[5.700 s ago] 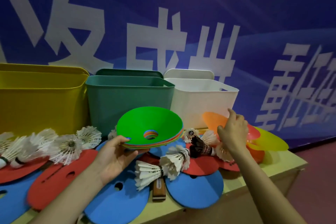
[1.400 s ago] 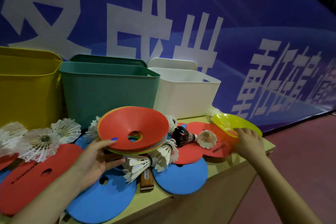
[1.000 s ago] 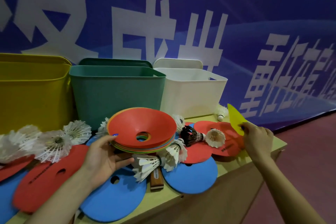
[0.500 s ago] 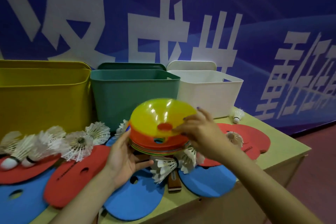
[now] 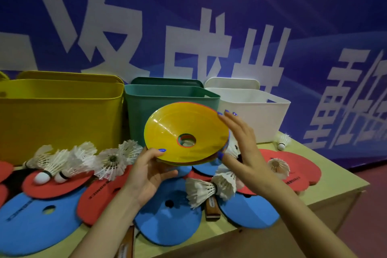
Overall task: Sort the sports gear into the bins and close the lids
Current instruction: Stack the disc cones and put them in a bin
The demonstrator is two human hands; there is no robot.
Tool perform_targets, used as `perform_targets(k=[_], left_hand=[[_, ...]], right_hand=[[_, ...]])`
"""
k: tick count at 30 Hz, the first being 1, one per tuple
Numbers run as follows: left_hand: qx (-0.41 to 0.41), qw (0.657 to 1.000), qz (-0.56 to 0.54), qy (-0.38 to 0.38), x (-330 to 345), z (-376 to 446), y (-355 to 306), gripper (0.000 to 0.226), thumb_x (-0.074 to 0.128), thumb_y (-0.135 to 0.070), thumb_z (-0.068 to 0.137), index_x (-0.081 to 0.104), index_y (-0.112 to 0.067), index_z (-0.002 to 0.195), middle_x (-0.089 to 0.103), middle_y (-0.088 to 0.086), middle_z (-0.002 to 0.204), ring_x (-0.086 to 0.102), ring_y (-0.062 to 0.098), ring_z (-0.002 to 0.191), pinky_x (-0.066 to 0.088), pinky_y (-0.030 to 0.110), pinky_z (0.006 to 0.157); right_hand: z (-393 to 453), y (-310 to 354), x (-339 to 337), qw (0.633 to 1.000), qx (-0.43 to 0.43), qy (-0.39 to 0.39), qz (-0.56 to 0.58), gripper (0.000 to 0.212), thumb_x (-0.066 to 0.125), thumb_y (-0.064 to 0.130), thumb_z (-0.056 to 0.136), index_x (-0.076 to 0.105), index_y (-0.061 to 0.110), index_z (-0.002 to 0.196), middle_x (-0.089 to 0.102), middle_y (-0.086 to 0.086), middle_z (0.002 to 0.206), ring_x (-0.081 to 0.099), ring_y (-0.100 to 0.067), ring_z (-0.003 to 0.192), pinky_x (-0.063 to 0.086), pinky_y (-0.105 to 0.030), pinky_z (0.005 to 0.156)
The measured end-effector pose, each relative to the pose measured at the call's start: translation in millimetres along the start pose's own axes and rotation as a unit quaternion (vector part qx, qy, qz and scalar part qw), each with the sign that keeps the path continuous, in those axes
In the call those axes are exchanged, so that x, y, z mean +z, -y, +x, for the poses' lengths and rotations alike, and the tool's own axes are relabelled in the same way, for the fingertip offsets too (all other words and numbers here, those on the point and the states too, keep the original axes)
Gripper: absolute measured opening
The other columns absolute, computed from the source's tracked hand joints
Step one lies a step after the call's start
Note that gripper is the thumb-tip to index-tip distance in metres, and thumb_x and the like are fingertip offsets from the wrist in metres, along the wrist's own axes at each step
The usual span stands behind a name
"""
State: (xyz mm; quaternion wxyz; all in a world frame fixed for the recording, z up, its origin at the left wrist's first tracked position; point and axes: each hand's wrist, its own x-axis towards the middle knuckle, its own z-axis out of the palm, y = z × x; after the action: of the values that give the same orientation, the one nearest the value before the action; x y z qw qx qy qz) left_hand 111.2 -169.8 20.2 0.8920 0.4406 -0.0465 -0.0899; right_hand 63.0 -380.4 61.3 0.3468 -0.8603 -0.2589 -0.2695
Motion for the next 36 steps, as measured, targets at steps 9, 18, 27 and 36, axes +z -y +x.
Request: perform_targets(k=[9, 18, 27, 36], left_hand=[[0.074, 0.996, 0.019, -0.047, -66.6, -77.7, -56.7, 0.023, 0.038, -0.003, 0.09, 0.058, -0.011, 0.098, 0.068, 0.007, 0.074, 0.062, 0.017, 0.048, 0.048, 0.026, 0.034], [0.092, 0.974, 0.044, -0.201, -164.1, -166.2, -113.4, 0.019, 0.055, -0.003, 0.074, 0.056, -0.013, 0.09, 0.065, 0.004, 0.064, 0.061, 0.013, 0.046, 0.047, 0.027, 0.034], [0.104, 0.959, 0.053, -0.257, -193.7, -178.3, -127.9, 0.05, 0.066, -0.002, 0.058, 0.058, -0.022, 0.103, 0.06, 0.006, 0.091, 0.059, 0.019, 0.071, 0.049, 0.026, 0.038], [0.139, 0.95, -0.003, -0.279, -197.6, -177.9, -160.8, 0.015, 0.048, -0.013, 0.092, 0.058, -0.008, 0.101, 0.058, 0.009, 0.086, 0.059, 0.024, 0.07, 0.047, 0.021, 0.036]], right_hand=[[60.6, 56.7, 68.7, 0.908, 0.25, -0.048, 0.331, 0.065, 0.058, 0.032, 0.085, 0.03, 0.026, 0.143, 0.048, 0.006, 0.113, 0.044, -0.016, 0.109, 0.034, -0.034, 0.091], [76.4, 106.2, 226.3, 0.589, 0.362, 0.235, 0.684, 0.079, 0.079, 0.014, 0.051, 0.058, 0.005, 0.126, 0.063, -0.025, 0.118, 0.065, -0.042, 0.097, 0.054, -0.055, 0.076], [93.1, 144.8, 261.7, 0.534, 0.398, 0.262, 0.698, 0.047, 0.069, 0.033, 0.068, 0.063, 0.011, 0.109, 0.068, -0.024, 0.102, 0.067, -0.041, 0.082, 0.055, -0.056, 0.065], [122.7, 179.3, 270.3, 0.547, 0.429, 0.264, 0.668, 0.06, 0.046, 0.062, 0.08, 0.06, 0.011, 0.107, 0.064, -0.023, 0.106, 0.057, -0.04, 0.097, 0.042, -0.053, 0.094]])
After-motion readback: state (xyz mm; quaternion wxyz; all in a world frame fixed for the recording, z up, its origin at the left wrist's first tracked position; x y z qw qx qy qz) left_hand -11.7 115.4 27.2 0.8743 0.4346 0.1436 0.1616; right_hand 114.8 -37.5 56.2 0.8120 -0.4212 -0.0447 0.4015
